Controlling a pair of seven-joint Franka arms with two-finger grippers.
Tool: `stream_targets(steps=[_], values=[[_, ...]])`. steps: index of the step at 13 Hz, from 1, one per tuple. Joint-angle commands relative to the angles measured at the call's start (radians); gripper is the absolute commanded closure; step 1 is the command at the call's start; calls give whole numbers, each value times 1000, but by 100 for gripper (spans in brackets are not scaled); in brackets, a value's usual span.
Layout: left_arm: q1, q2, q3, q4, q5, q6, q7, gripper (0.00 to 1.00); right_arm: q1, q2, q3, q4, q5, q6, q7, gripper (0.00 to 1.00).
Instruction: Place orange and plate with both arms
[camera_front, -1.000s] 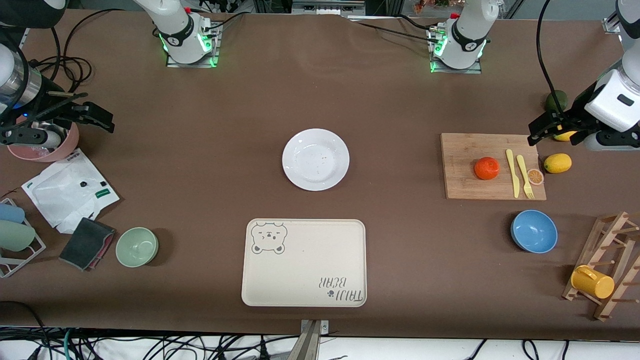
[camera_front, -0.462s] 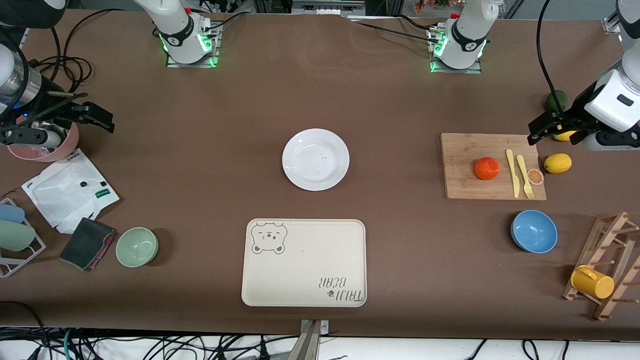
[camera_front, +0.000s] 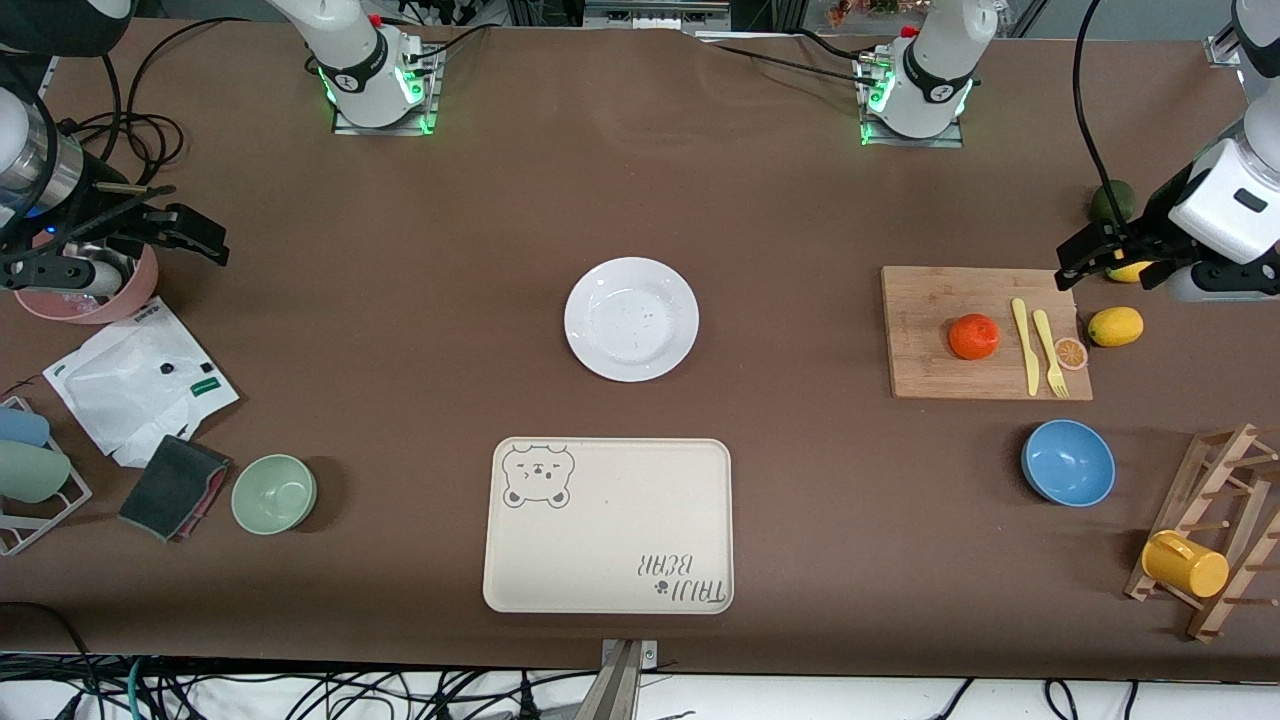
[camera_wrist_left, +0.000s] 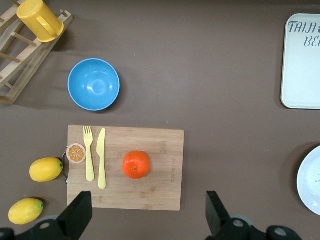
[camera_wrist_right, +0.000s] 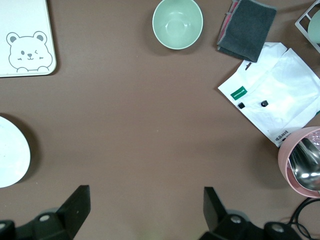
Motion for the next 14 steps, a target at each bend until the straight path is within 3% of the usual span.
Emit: stream_targets(steps=[1,14], values=[[5,9,-2,27,-14,-22,4,0,-1,-6,-1,6,-7,-7,0,0],[6,9,1,27,-14,-36,4,0,-1,-6,-1,6,-7,-9,-1,0]])
